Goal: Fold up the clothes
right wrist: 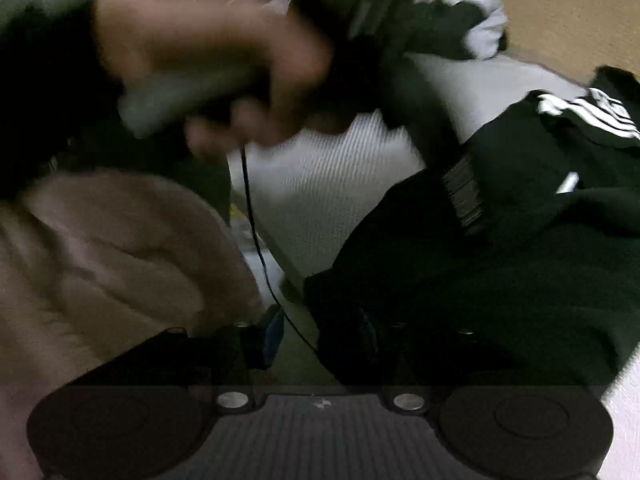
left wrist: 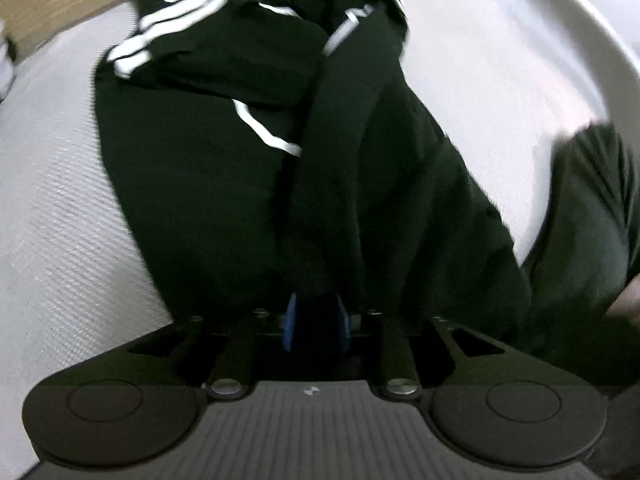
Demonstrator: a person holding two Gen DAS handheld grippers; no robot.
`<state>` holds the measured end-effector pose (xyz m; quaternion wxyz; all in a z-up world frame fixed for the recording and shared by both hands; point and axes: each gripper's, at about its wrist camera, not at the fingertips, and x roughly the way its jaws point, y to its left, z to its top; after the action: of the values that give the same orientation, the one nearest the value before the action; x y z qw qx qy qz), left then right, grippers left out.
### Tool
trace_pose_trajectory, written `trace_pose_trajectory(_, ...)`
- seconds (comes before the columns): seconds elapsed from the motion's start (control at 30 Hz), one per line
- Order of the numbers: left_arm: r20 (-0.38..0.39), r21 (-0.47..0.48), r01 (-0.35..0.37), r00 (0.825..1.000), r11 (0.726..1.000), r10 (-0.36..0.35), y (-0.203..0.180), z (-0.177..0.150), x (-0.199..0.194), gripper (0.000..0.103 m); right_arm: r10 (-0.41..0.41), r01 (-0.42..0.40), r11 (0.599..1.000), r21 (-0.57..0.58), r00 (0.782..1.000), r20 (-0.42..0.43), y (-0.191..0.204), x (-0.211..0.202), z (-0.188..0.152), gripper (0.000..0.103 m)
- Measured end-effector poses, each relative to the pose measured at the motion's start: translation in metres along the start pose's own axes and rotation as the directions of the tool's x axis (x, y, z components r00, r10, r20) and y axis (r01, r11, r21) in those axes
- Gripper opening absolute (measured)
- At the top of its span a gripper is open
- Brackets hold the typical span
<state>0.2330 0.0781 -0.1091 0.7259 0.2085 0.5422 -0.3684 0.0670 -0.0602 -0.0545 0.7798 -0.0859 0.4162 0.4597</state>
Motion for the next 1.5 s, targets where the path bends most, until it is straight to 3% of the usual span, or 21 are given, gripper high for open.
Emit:
trace_pose_trajectory(0.07,-0.002,0.012,-0.009,1.0,1.0,0.009,-0.002,-0.001,0.003,0.028,-0.029,0.028,0.999,0.027,0.999,0.04,-0.016,-0.028,-0.007,0.049)
trace_pose_trajectory(0.13,0.0,0.002,-0.005,1.0,1.0,0.005,0.001,-0.001,0.003,0.029,-0.105,0.105,0.994,0.013,0.993,0.048,-0.03,-0.044,-0.012,0.049)
trace_pose_trajectory(0.3,0.007,-0.021,-0.005,1.0,1.0,0.005,0.008,0.0,0.0,0.037,-0.238,0.233,0.968,-0.095,0.97,-0.043,-0.037,-0.052,-0.04,0.049)
trace_pose_trajectory(0.5,0.039,-0.012,0.036,0.999,0.999,-0.035,0.007,-0.001,-0.016,0.049,-0.33,0.279,0.924,-0.263,0.928,-0.173,-0.026,-0.039,-0.062,0.049)
trace_pose_trajectory(0.57,0.033,0.003,0.049,0.998,0.999,-0.049,0.003,-0.002,-0.017,0.053,-0.37,0.307,0.899,-0.311,0.913,-0.169,-0.024,-0.033,-0.068,0.049)
trace_pose_trajectory(0.63,0.009,0.025,0.042,0.999,0.999,-0.042,-0.003,-0.003,-0.01,0.054,-0.362,0.298,0.899,-0.32,0.918,-0.161,-0.026,-0.024,-0.068,0.049)
trace_pose_trajectory(0.7,-0.01,0.034,0.027,1.0,0.999,-0.027,-0.004,-0.004,-0.003,0.054,-0.384,0.315,0.886,-0.34,0.91,-0.158,-0.031,-0.013,-0.065,0.046)
trace_pose_trajectory(0.83,-0.013,0.009,0.027,1.0,1.0,-0.027,-0.004,-0.004,0.0,0.056,-0.42,0.329,0.851,-0.408,0.894,-0.155,-0.033,0.003,-0.063,0.036)
trace_pose_trajectory(0.9,-0.013,0.004,0.021,1.0,1.0,-0.021,-0.005,-0.003,0.001,0.057,-0.413,0.322,0.858,-0.4,0.896,-0.163,-0.035,0.004,-0.063,0.033)
trace_pose_trajectory(0.97,-0.013,0.006,0.015,1.0,1.0,-0.015,-0.006,-0.002,0.003,0.057,-0.395,0.319,0.883,-0.344,0.902,-0.177,-0.041,0.002,-0.062,0.021)
trace_pose_trajectory(1.07,-0.006,0.007,0.008,1.0,1.0,-0.008,-0.008,-0.003,0.002,0.056,-0.376,0.318,0.909,-0.27,0.905,-0.199,-0.042,-0.004,-0.06,0.011)
trace_pose_trajectory(1.37,0.016,0.001,0.009,1.0,1.0,-0.009,-0.012,-0.007,-0.002,0.055,-0.338,0.313,0.939,-0.144,0.919,-0.205,-0.024,-0.029,-0.059,0.005)
trace_pose_trajectory(1.5,0.018,0.001,0.01,1.0,1.0,-0.01,-0.015,-0.006,-0.002,0.055,-0.24,0.222,0.969,-0.106,0.945,-0.223,-0.017,-0.028,-0.062,0.004)
